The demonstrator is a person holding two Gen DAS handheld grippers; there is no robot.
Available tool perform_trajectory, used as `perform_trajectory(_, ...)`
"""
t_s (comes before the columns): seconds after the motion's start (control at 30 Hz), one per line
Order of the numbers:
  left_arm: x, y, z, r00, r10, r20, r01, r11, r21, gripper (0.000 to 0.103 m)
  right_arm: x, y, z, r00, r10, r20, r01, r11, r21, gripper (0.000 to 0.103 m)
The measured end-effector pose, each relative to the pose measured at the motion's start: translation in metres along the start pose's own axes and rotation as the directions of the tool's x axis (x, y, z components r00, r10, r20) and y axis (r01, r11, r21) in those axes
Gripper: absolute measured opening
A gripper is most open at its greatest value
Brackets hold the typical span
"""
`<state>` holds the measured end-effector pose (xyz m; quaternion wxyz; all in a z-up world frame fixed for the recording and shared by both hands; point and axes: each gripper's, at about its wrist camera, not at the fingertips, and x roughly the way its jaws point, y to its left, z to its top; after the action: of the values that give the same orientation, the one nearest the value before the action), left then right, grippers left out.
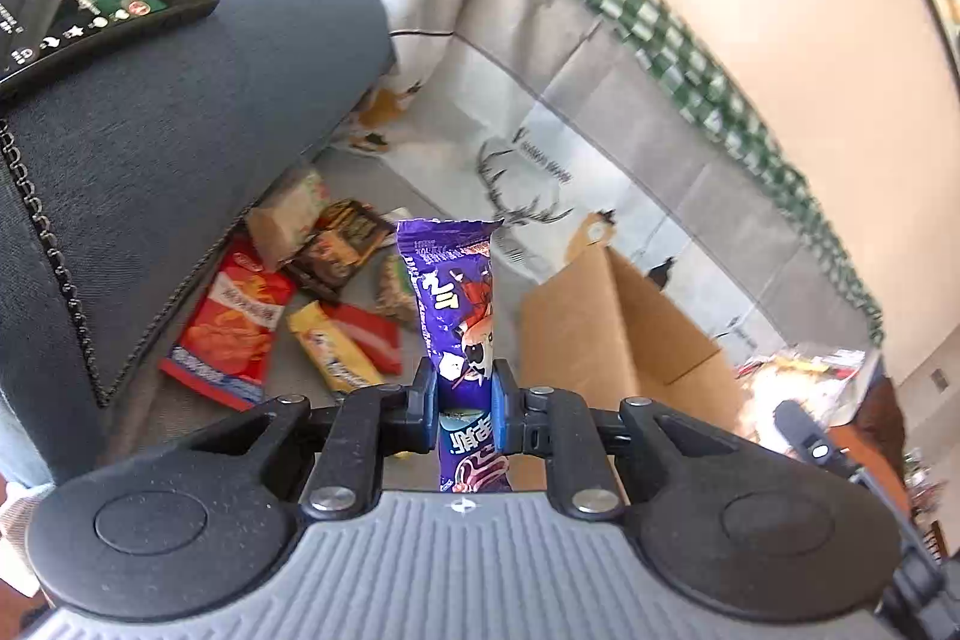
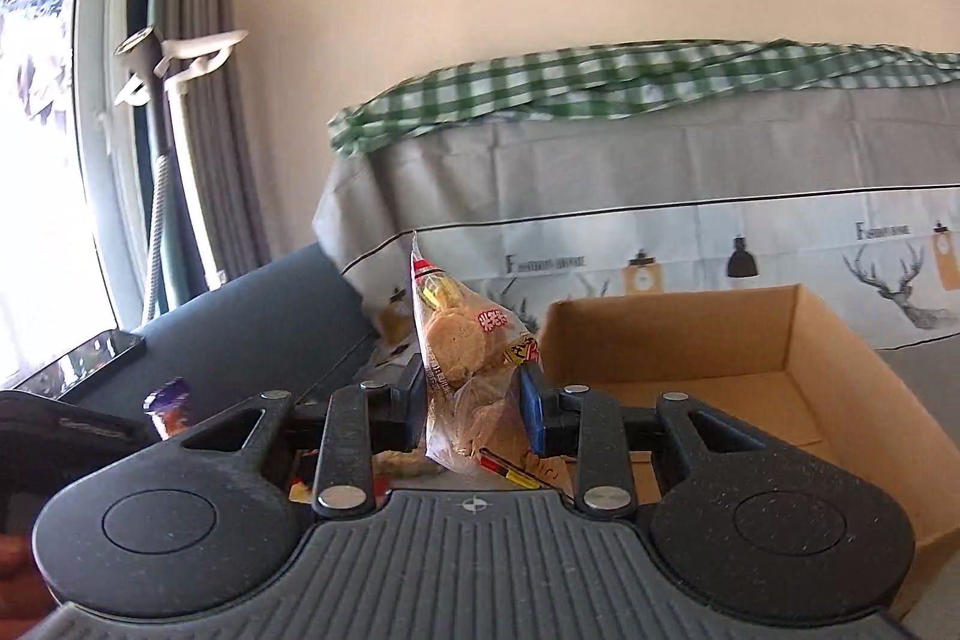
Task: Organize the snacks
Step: 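Lift the purple wafer bar with the left gripper while the right lifts the cracker bag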
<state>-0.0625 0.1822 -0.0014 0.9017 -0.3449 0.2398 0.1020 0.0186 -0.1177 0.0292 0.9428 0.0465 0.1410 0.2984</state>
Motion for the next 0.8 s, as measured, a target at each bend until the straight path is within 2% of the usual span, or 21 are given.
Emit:
perform_trajectory(0.17, 0.008, -0.01, -0.006, 1.0, -0.012, -0.016, 0.013, 0.999, 0.052, 0.018, -0.002, -0.016, 0.001, 1.0, -0.024, 0.005, 0.023, 0.999, 0.03, 0.033)
perform_trajectory(0.27, 0.011, -0.009, -0.006, 0.999, -0.03, -0.01, 0.03, 0.998, 0.053, 0.018, -0.001, -0.022, 0.004, 0.999, -0.032, 0.001, 0.032, 0.999, 0.043, 0.033)
perform_trajectory(0.5, 0.012, -0.007, -0.007, 0.998, -0.063, -0.011, 0.064, 0.997, 0.046, 0.018, -0.005, -0.047, 0.026, 0.996, -0.067, 0.06, 0.069, 0.997, -0.023, 0.033)
perform_trajectory(0.63, 0.011, -0.008, -0.006, 0.998, -0.067, -0.011, 0.067, 0.996, 0.058, 0.018, 0.0, -0.074, 0.013, 0.992, -0.122, 0.022, 0.121, 0.992, 0.04, 0.033)
perform_trajectory(0.8, 0.013, -0.009, -0.007, 0.997, -0.073, -0.012, 0.073, 0.996, 0.06, 0.018, -0.01, -0.083, 0.017, 0.992, -0.114, 0.058, 0.111, 0.993, 0.048, 0.033)
